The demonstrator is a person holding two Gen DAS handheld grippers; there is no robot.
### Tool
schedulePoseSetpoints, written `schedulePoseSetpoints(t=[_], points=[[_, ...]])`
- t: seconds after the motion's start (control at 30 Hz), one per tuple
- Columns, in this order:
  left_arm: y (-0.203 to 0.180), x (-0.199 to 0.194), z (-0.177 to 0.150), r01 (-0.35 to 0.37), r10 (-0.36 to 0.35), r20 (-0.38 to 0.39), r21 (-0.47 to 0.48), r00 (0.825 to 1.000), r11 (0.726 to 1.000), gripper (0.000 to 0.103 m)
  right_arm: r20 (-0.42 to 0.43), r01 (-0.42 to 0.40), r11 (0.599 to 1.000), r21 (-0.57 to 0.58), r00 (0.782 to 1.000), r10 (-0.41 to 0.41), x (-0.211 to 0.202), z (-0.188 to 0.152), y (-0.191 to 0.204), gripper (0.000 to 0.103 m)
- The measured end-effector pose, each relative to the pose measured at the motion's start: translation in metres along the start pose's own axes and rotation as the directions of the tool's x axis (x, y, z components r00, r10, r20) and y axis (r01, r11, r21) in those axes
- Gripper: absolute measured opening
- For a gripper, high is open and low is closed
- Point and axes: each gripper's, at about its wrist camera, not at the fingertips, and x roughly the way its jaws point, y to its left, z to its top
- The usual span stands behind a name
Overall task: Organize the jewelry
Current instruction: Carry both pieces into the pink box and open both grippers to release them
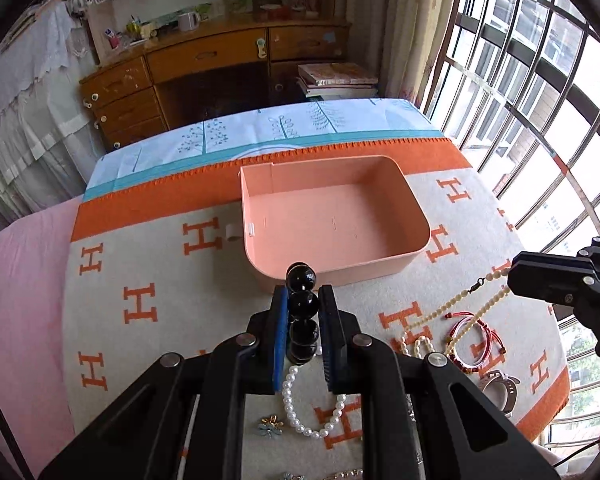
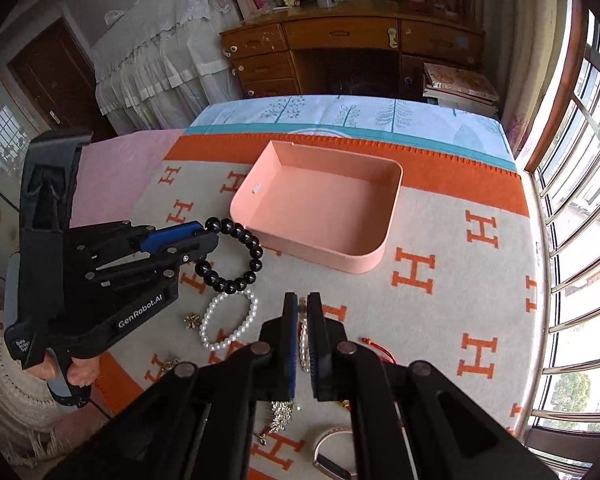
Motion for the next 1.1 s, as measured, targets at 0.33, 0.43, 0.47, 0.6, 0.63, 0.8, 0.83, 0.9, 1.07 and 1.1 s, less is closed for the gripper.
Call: schedulePoseSetpoints(t=[0.33,0.43,0.47,0.6,0.63,0.8,0.83,0.9,1.07,1.1], points=[[0.021,-0.067,0.026,-0.093,0.089,0.197,0.007,0.976,0.996,0.012,0.194,-0.021,0.999,0.029,0.981,0.015,-0.054,0.051,0.005,0.005],[0.018,-0.072,0.038,-0.126,0.120,0.251,0.008,0.961,0.992,0.012,0.237,-0.039,0.998,0.048,0.971,0.027,-0.058,0.064,0.002,0.004],[0.017,-0.071,0.041,-0.136,0.129,0.268,0.008,0.955,0.991,0.012,0.263,-0.046,0.997,0.055,0.964,0.030,-0.064,0.072,0.002,0.004],[0.018,-0.066,0.052,-0.154,0.149,0.319,-0.009,0.936,0.988,0.012,0.331,-0.071,0.995,0.073,0.943,0.043,-0.074,0.094,-0.001,0.004],[0.019,-0.063,0.054,-0.154,0.150,0.329,-0.014,0.932,0.988,0.012,0.336,-0.074,0.994,0.076,0.941,0.045,-0.074,0.095,-0.002,0.004],[0.022,-0.037,0.055,-0.147,0.147,0.344,-0.027,0.927,0.989,0.012,0.332,-0.071,0.993,0.094,0.943,0.036,-0.047,0.102,-0.010,0.005],[0.022,-0.031,0.055,-0.148,0.149,0.344,-0.028,0.927,0.989,0.012,0.323,-0.069,0.993,0.098,0.946,0.034,-0.037,0.099,-0.012,0.005],[0.023,-0.019,0.053,-0.148,0.149,0.342,-0.030,0.928,0.989,0.012,0.298,-0.062,0.992,0.106,0.954,0.028,-0.011,0.091,-0.017,0.005],[0.022,0.012,0.046,-0.151,0.150,0.323,-0.023,0.934,0.988,0.012,0.222,-0.055,0.989,0.135,0.975,0.024,0.042,0.077,-0.032,0.005],[0.022,0.017,0.044,-0.149,0.148,0.320,-0.021,0.936,0.989,0.012,0.213,-0.055,0.989,0.139,0.977,0.025,0.047,0.076,-0.034,0.005]])
